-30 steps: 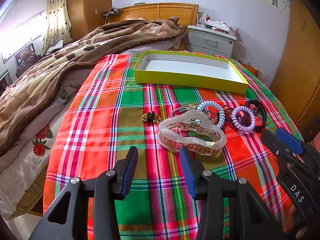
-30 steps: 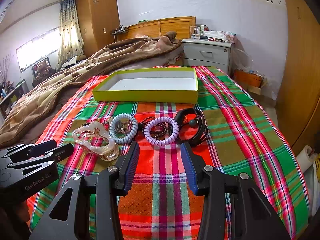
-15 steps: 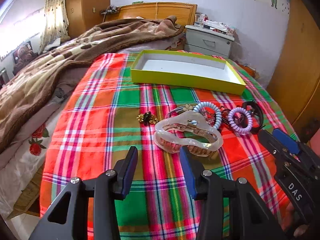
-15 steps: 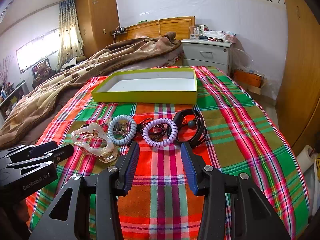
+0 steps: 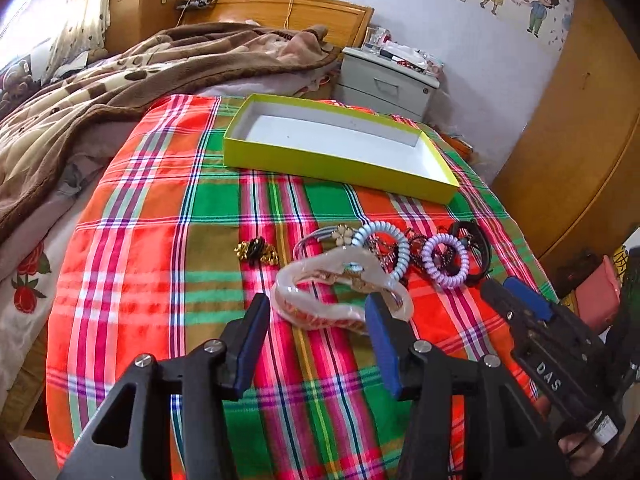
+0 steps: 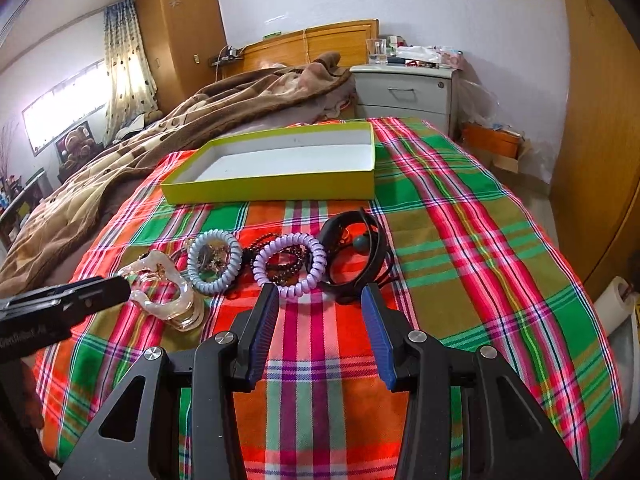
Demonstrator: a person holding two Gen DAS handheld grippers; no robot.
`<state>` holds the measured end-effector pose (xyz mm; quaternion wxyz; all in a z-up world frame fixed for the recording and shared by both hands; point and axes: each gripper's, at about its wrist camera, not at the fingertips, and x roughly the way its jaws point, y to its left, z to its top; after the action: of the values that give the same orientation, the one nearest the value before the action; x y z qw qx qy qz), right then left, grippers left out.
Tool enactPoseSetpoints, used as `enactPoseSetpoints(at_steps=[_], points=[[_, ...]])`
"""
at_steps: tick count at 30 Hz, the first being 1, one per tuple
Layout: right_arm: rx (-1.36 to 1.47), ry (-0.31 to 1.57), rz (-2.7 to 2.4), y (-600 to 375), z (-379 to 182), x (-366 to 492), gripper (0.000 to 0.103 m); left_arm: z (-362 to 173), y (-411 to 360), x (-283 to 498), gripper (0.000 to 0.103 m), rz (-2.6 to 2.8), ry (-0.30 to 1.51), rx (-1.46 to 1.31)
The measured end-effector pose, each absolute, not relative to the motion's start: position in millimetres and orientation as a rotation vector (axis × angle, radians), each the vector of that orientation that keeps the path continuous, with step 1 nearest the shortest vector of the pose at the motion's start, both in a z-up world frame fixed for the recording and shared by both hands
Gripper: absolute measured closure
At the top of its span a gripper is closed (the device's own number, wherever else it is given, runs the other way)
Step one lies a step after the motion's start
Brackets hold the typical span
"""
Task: Organize jewelry
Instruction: 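Grasp the clear claw hair clip with the left gripper while the right grasps the purple coil hair tie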
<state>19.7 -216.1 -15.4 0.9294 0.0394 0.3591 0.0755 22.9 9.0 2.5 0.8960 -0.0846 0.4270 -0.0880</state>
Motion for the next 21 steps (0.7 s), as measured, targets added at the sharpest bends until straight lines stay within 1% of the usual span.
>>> enactPoseSetpoints(at_steps=[2, 5, 9, 16, 19, 21], points=[[0.083, 0.744, 0.17, -217, -16, 23, 0.059, 4, 8, 29, 0.052, -0.18, 0.885, -0.143], [0.081, 0.747, 0.164, -219, -14, 26, 0.059, 0, 3, 45, 0.052, -0.201, 0.932, -0.073], [0.08, 0.741, 0.171, -222, -10, 32, 0.059, 4, 1, 51, 0.052, -0.181, 0.921, 0.001], [0.041, 0.767, 0.2, -218, -12, 50, 0.059, -1, -5, 61, 0.052, -0.206, 0.951, 0.069], [0.025, 0.795, 0.234, -215, -16, 55, 0.059, -10, -6, 62, 0.051, -0.235, 0.995, 0.06], [0.018, 0.807, 0.249, -214, -19, 58, 0.059, -10, -8, 59, 0.052, -0.245, 0.992, 0.07]])
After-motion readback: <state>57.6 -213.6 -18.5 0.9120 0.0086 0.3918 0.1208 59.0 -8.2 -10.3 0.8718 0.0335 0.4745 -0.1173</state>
